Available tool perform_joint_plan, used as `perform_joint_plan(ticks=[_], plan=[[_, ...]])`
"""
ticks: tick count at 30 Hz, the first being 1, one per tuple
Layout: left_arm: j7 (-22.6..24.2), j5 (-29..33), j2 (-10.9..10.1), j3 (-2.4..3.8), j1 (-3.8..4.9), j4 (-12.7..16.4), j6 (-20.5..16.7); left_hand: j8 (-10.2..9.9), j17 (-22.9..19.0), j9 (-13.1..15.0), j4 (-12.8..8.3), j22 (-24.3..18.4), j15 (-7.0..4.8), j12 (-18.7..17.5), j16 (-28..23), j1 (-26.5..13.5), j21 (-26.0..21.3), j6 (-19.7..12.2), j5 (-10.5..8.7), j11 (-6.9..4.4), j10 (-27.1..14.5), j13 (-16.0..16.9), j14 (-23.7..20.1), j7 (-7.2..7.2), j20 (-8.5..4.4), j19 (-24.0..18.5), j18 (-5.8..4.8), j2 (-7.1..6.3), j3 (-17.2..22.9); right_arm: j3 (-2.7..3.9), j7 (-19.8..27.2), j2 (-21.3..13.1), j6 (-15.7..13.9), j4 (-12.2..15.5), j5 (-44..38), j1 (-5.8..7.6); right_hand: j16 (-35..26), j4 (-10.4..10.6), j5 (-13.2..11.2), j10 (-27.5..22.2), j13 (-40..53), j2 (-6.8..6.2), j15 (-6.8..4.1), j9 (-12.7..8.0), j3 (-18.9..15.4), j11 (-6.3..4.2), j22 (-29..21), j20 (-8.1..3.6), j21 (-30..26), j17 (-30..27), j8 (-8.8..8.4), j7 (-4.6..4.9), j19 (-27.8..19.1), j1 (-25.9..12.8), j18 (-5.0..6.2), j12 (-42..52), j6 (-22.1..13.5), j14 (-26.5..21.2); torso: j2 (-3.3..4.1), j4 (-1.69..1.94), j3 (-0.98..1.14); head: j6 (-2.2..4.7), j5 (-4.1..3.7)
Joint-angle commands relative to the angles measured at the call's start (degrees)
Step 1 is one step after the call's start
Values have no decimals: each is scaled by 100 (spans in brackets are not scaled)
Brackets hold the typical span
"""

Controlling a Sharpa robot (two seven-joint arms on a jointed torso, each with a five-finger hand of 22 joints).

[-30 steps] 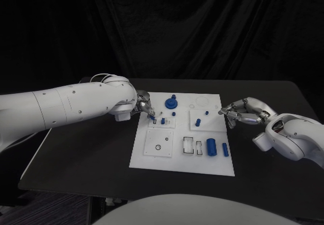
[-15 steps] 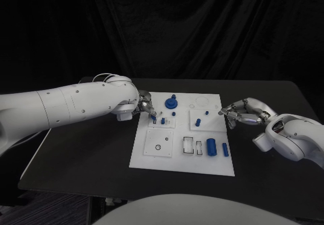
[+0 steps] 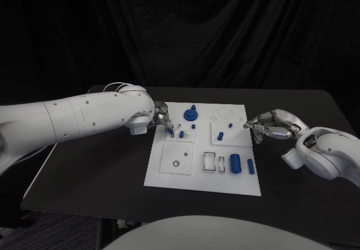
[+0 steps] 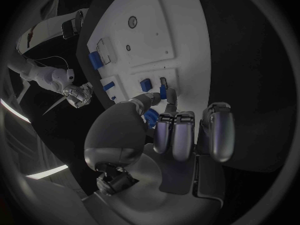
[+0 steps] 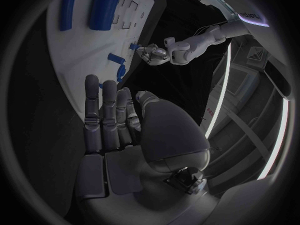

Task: Assemble the parts on the task board

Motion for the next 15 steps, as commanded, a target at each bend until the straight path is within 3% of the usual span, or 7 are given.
perform_joint_plan(ticks=[1,15], plan=[[70,24,5,3,-17,-15,8,-13,1510,-7,-43,598,-39,20,15,-8,-13,44,5,-25,595,1509,616,-78,-25,-29,59,44,73,4,-89,-2,66,-2,-17,-16,24,4,24,-4,-8,64,-2,5,-7,9,-6,-2,-29,-7,37,-7,29,-8,103,39,-13,-45,-1,3,1,0,-3],[92,24,11,3,-55,10,29,-17,1510,-13,-45,579,-38,20,15,-12,-35,44,2,-24,595,1509,616,-79,-25,-43,66,42,81,4,-113,1,96,0,-17,-19,26,6,23,-7,-14,68,-1,5,-10,10,-8,-1,-35,-14,42,-7,30,-16,102,42,-11,-49,-2,3,2,0,-18]])
